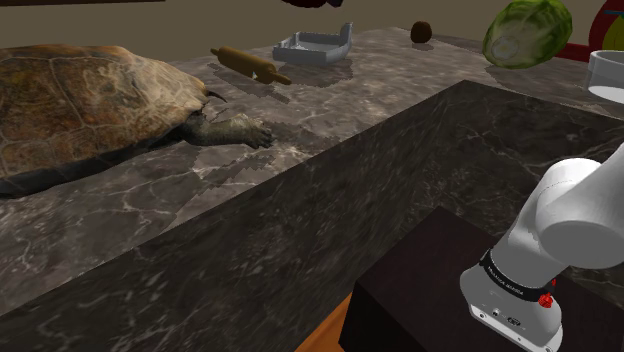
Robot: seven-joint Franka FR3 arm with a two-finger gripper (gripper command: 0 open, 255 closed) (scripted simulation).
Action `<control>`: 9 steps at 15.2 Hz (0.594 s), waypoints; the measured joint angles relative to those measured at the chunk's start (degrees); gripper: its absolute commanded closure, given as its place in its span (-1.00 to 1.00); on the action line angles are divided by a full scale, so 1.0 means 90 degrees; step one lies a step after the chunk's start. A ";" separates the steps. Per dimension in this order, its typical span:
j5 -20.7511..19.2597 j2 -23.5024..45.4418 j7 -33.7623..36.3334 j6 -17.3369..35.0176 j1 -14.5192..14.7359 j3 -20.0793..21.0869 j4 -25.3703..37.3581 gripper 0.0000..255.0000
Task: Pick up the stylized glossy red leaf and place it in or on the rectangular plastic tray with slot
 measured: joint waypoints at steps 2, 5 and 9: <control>0.0020 0.0250 -0.0226 -0.0049 -0.0069 -0.0163 0.0284 1.00; 0.0093 0.0456 -0.0626 0.0079 -0.0185 -0.0439 0.0333 1.00; 0.0218 0.1014 -0.1157 0.0041 -0.0360 -0.0794 0.0886 1.00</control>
